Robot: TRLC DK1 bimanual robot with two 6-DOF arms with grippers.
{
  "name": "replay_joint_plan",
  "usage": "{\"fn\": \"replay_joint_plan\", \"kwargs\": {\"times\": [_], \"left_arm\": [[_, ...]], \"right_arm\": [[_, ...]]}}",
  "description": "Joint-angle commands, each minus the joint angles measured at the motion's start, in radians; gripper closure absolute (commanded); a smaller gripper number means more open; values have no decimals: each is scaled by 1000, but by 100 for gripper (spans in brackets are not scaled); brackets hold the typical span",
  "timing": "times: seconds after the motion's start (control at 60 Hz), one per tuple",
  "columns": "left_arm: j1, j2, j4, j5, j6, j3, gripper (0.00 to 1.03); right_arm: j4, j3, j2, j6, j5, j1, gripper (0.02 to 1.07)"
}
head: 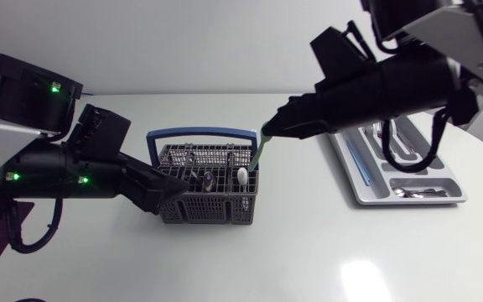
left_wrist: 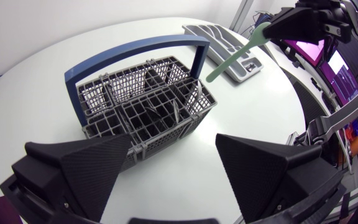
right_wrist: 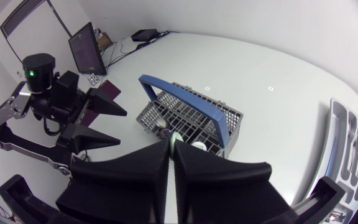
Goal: Unload the cutlery basket into the drawer organizer.
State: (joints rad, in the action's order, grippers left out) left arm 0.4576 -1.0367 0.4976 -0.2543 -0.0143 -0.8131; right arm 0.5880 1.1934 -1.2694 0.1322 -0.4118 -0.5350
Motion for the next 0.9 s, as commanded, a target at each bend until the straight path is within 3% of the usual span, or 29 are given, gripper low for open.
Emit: {"fn": "replay_joint_plan", "kwargs": {"times": [0.0,0.283,0.35,0.617,0.883], "left_arm": [[6,10,12,-11,11,8,8],[-2,10,25,-11,8,0,8],[6,10,36,-11,-7,-9,12],[36,-22,82,-10,-39,-77,12],[46,-34,102,-3,-42,-98,14]], "right_arm": [[29,17,54,33,-22,23,101],[110,-51,180,-16,-58,194,101],[144,-71,196,-66,-44,282,101],[156,-138,148,-272,146,497,101],[-13,-173,-27,-445,297,684,101]]}}
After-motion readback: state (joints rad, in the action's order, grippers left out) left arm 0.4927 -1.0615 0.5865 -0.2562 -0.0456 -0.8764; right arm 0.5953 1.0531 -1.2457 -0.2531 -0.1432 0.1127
